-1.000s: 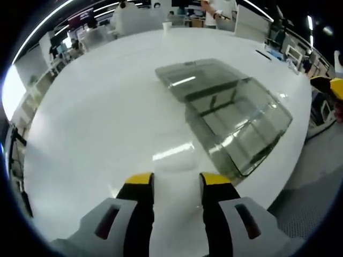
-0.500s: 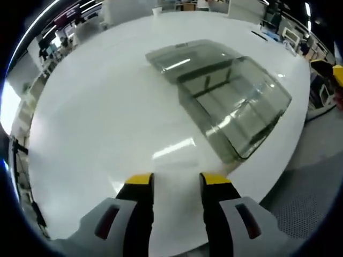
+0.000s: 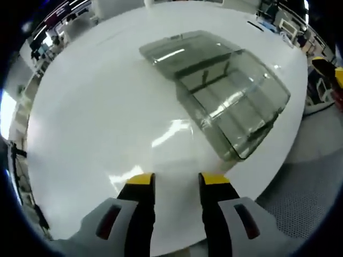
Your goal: Insert the divider into the dual guide fixture by aligning both edges with the guide slots and pushing it downward to the bottom, including one-sided entry, uneven engagement, binding, and posture correction.
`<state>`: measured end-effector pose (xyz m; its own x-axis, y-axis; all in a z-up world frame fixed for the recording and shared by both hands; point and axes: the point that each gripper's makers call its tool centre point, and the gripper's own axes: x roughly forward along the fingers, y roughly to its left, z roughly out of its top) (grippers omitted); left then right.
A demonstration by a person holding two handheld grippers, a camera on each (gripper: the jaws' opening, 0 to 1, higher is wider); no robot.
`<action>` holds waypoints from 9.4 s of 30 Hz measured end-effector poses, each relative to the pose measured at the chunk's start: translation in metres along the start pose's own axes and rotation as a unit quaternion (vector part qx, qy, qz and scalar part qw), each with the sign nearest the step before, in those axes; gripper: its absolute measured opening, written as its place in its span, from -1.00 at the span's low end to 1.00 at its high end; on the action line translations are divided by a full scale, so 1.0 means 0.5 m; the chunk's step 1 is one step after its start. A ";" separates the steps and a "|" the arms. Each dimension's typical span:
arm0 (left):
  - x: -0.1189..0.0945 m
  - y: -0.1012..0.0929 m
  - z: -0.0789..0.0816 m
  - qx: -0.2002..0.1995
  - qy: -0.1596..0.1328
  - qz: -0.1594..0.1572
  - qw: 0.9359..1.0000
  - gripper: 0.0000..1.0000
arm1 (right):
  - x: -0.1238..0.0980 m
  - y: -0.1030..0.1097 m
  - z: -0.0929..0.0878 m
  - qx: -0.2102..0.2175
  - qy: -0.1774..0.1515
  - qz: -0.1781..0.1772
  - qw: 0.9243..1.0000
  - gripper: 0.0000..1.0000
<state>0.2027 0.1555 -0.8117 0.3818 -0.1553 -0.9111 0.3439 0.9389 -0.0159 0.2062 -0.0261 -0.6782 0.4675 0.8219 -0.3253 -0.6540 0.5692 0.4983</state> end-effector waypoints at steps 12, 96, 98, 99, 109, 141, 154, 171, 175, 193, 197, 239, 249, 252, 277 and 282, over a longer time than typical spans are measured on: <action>-0.034 -0.015 -0.010 -0.064 -0.052 -0.001 0.997 -0.39 | 0.009 0.020 -0.012 -0.011 0.015 0.018 1.000 -0.49; -0.193 -0.260 0.155 -0.099 -0.279 -0.206 0.932 -0.39 | 0.041 0.064 -0.026 0.097 0.053 0.062 0.992 -0.99; -0.190 -0.262 0.156 -0.082 -0.279 -0.198 0.936 -0.38 | 0.042 0.064 -0.027 0.095 0.057 0.054 0.992 -0.99; -0.189 -0.263 0.157 -0.077 -0.280 -0.195 0.937 -0.38 | 0.042 0.063 -0.028 0.089 0.058 0.051 0.993 -0.99; -0.166 -0.275 0.140 -0.052 -0.262 -0.184 0.946 -0.25 | 0.039 0.052 -0.013 0.108 0.043 0.043 0.992 -1.00; -0.191 -0.291 0.166 -0.163 -0.280 -0.247 0.913 -0.32 | 0.035 0.058 0.038 0.037 -0.030 0.045 0.998 -0.98; -0.184 -0.270 0.154 -0.103 -0.287 -0.209 0.929 -0.20 | 0.051 0.048 0.044 0.080 -0.010 0.010 0.997 -1.00; -0.196 -0.215 0.129 -0.068 -0.301 -0.208 0.928 -0.01 | 0.082 0.029 0.037 0.139 0.023 -0.043 0.989 -1.00; -0.196 -0.206 0.127 -0.059 -0.302 -0.204 0.929 0.04 | 0.091 0.024 0.029 0.147 0.034 -0.056 0.987 -1.00; -0.196 -0.173 0.113 -0.014 -0.314 -0.200 0.928 0.23 | 0.122 0.004 0.010 0.149 0.092 -0.107 0.979 -1.00; -0.198 -0.161 0.110 -0.013 -0.318 -0.205 0.925 0.25 | 0.129 -0.002 0.002 0.154 0.102 -0.119 0.975 -1.00; -0.160 -0.088 0.131 0.053 -0.351 -0.229 0.906 0.94 | 0.168 -0.057 -0.040 0.202 0.154 -0.194 0.948 -1.00; -0.153 -0.070 0.130 0.043 -0.347 -0.227 0.909 0.92 | 0.185 -0.065 -0.040 0.194 0.163 -0.199 0.947 -1.00; -0.151 -0.064 0.126 0.041 -0.345 -0.224 0.911 0.91 | 0.191 -0.068 -0.041 0.188 0.167 -0.199 0.947 -1.00; -0.147 -0.056 0.120 0.035 -0.339 -0.223 0.913 0.87 | 0.199 -0.065 -0.037 0.149 0.148 -0.228 0.951 -1.00; -0.146 -0.060 0.122 0.039 -0.336 -0.226 0.913 0.86 | 0.195 -0.069 -0.040 0.152 0.142 -0.236 0.949 -1.00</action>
<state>0.2168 0.1201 -0.7198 0.6173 -0.7000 -0.3589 0.6470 0.7113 -0.2746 0.2625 0.0348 -0.7435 0.4583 0.4737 -0.7521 -0.1896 0.8788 0.4380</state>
